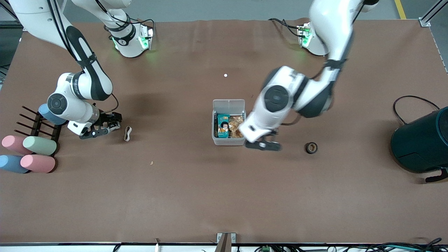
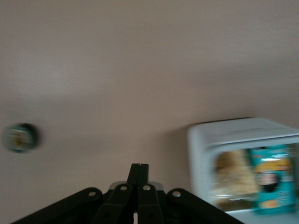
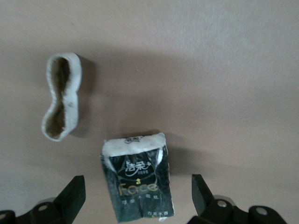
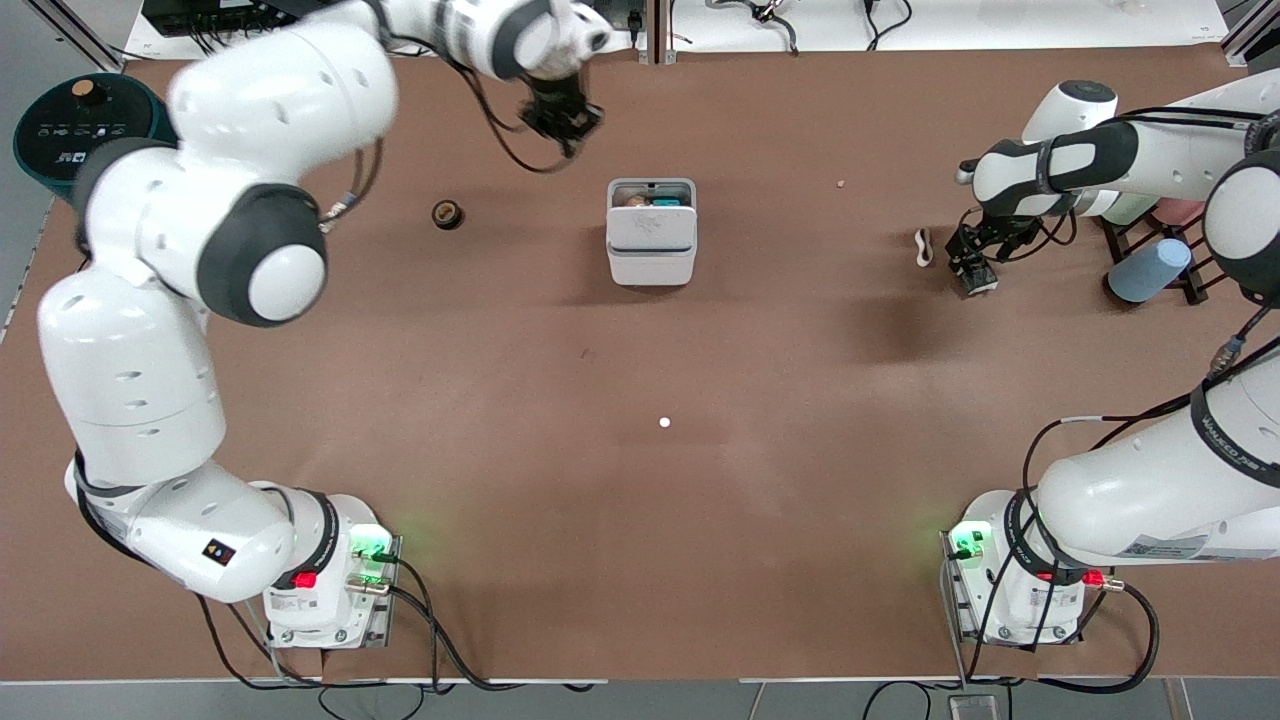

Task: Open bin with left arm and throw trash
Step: 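Grasp the black tape roll with the left gripper while the right gripper lifts the packet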

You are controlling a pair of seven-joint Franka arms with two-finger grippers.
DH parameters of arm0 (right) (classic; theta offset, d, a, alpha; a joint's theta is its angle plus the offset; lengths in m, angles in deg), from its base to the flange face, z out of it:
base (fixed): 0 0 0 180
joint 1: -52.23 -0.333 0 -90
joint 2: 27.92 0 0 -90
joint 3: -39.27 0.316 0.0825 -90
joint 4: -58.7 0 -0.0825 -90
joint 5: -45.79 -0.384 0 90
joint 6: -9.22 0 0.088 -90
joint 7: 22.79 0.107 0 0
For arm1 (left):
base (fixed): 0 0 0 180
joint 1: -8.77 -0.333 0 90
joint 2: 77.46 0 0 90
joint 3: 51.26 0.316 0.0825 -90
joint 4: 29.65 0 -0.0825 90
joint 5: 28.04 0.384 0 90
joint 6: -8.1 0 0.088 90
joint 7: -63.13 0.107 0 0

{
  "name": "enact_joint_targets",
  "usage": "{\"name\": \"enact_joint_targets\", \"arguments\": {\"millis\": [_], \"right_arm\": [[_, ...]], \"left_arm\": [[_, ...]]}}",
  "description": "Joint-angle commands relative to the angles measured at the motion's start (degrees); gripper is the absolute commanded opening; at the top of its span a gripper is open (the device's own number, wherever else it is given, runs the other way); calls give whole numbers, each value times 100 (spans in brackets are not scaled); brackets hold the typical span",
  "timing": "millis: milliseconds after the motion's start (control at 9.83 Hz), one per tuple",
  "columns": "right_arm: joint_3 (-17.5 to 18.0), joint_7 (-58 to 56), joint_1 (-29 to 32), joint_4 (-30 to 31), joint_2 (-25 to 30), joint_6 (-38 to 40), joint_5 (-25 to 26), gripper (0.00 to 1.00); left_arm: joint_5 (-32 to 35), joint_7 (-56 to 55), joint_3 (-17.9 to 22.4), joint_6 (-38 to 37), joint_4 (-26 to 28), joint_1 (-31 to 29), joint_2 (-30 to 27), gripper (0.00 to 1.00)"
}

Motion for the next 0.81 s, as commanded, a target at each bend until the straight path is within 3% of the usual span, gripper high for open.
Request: {"name": "enact_joint_targets", "arguments": {"millis": [0, 102, 203, 305, 610, 712], "right_arm": [[55, -70, 137, 61, -59, -4, 82, 85], [55, -70, 146, 61, -112, 39, 73, 59], [55, -53, 146, 61, -130, 75, 73, 25], [55, -53, 146, 43, -121, 179, 73, 5], [134, 96, 103, -254, 123, 565, -40, 0], [378, 445, 33, -987, 351, 1524, -459, 0]], "left_arm": [[110, 987, -47, -24, 427, -732, -29, 24], [250, 1312, -47, 316, 812, -987, -11, 95], [382, 1707, -47, 902, 1338, -1129, -72, 100], [400, 1877, -47, 1578, 1935, -1261, -133, 100], [567, 2159, -47, 3155, 3142, -1595, -204, 100], [567, 2168, -47, 3419, 3362, -1622, -196, 100]]}}
